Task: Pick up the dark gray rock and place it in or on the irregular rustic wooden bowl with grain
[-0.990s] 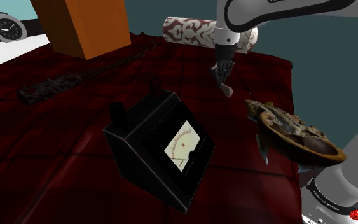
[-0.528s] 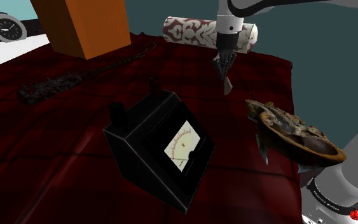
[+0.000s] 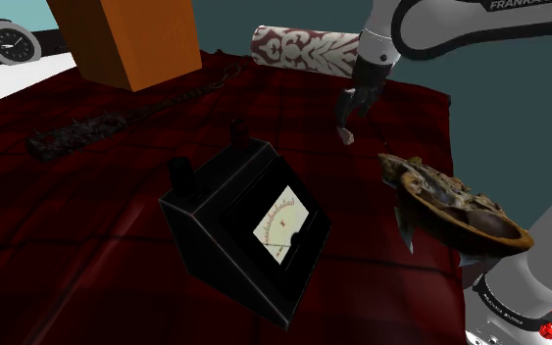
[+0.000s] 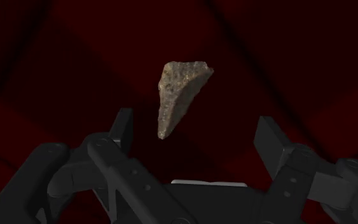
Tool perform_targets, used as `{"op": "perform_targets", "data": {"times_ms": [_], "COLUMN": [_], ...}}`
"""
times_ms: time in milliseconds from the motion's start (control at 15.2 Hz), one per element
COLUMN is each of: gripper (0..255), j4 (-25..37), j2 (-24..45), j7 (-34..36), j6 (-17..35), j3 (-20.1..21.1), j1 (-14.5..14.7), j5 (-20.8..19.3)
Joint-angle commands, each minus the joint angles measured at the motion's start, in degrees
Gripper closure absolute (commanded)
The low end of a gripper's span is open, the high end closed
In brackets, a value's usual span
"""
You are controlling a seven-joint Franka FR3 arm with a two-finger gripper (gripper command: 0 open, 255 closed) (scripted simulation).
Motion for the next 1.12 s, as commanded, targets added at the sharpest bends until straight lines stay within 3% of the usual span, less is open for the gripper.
{"op": "perform_targets", "data": {"times_ms": [0,528,990,1056], "gripper": [0,0,0,255], "j4": [-18.58,-20.51,-20.51,-20.51], "j2": [-13.07,-8.36,-8.36,-8.36], "j7": [3.06,3.65,3.65,3.65], "j6": [21.73,28.38,28.38,28.38], "j3": [1.53,2.2,2.2,2.2], "j1": [-0.16,-1.16,-1.16,-1.16], "j5": [-1.51,-2.33,-2.33,-2.33]}}
